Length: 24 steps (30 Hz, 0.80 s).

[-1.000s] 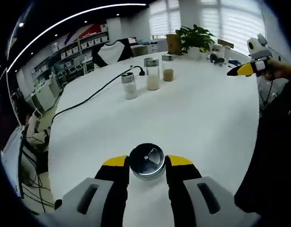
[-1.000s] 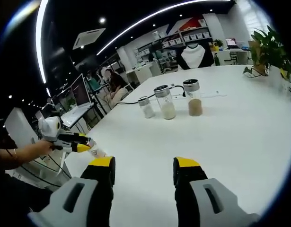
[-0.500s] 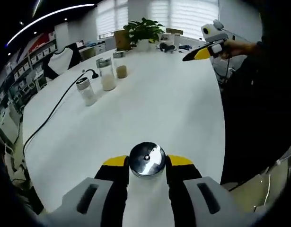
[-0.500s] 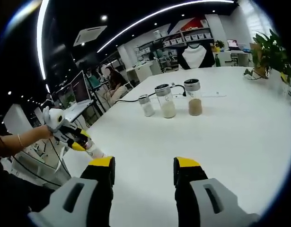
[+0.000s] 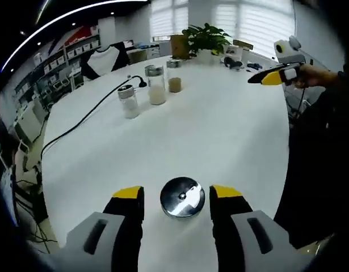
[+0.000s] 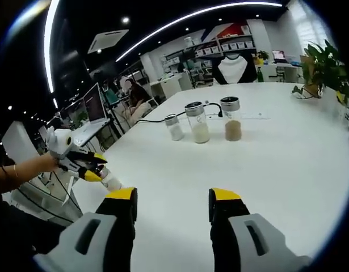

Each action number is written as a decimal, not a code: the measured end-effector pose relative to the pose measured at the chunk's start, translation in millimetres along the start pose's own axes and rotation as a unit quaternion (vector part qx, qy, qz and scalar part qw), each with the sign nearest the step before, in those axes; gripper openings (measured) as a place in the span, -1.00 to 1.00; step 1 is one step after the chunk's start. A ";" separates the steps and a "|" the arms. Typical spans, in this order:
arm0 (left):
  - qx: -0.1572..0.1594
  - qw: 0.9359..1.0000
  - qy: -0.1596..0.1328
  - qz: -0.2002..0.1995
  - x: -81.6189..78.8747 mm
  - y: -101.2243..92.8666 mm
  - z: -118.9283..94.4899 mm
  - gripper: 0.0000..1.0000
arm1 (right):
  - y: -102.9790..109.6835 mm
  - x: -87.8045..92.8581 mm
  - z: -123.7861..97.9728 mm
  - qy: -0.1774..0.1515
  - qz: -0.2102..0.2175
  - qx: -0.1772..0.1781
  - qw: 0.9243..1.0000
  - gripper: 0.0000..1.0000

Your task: Rotate the seasoning bottle until the label or dispensing opening points toward the visible target arrow and the bottle remains upright within the marked orientation range

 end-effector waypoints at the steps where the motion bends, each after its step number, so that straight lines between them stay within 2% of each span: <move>1: -0.016 1.000 -0.009 -0.020 -0.6 -2.4 -0.6 -0.01 | -0.4 -0.3 0.4 -0.001 -0.001 0.001 1.000 -0.02; 2: -0.027 0.999 -0.014 -0.037 -0.6 -3.7 -1.4 -0.02 | -0.4 -0.5 0.6 0.000 -0.001 0.002 1.000 -0.01; 5: -0.066 0.991 -0.046 -0.106 0.2 -8.5 -4.7 -0.02 | -0.2 -0.3 1.1 0.001 0.001 0.000 1.000 -0.01; 7: -0.077 0.988 -0.053 -0.122 1.2 -11.9 -6.7 -0.02 | 0.1 0.2 1.0 0.003 0.000 -0.001 1.000 -0.01; 9: -0.067 0.988 -0.061 -0.125 2.2 -17.6 -8.9 -0.03 | 0.0 0.6 0.8 0.004 0.001 -0.001 1.000 -0.01; 11: -0.091 0.985 -0.062 -0.136 5.5 -23.1 -11.2 -0.06 | 0.2 0.8 0.5 0.005 0.000 -0.001 1.000 -0.01; 13: -0.115 0.981 -0.059 -0.143 7.1 -26.7 -11.9 -0.06 | 0.8 1.3 0.6 0.008 -0.020 0.002 1.000 -0.01; 16: -0.127 0.972 -0.068 -0.186 5.6 -35.8 -10.7 -0.07 | 2.5 1.7 1.2 0.010 -0.015 -0.003 1.000 -0.01; 17: -0.148 0.964 -0.079 -0.205 4.3 -37.9 -10.3 -0.07 | 2.9 1.3 1.2 0.009 -0.017 -0.003 1.000 -0.01; 18: -0.156 0.962 -0.082 -0.207 3.9 -38.5 -9.4 -0.09 | 2.9 1.1 1.2 0.008 -0.017 -0.002 1.000 -0.01; 19: -0.160 0.963 -0.077 -0.202 4.8 -38.8 -8.1 -0.12 | 2.8 0.8 1.2 0.007 -0.017 -0.002 1.000 -0.01; 21: -0.199 0.956 -0.057 -0.209 7.4 -38.5 -5.5 -0.14 | 2.5 0.4 1.0 0.006 -0.015 -0.002 1.000 -0.01; 23: -0.199 0.954 -0.066 -0.214 8.7 -34.7 -1.4 -0.14 | 2.1 0.3 0.0 0.005 -0.014 -0.002 1.000 -0.01; 24: -0.206 0.948 -0.081 -0.228 7.9 -31.6 0.4 -0.14 | 1.7 0.4 -1.3 0.004 -0.012 -0.001 1.000 -0.01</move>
Point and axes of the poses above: the point that each gripper's makers call its tool centre point, and the gripper's own axes: z roughly forward along the fingers, y roughly to its left, x roughly out of its underside, the point moved 9 cm from there along -z, roughly backward along the fingers, and after that the axes turned 2 degrees about -y, right-handed, at the moved point
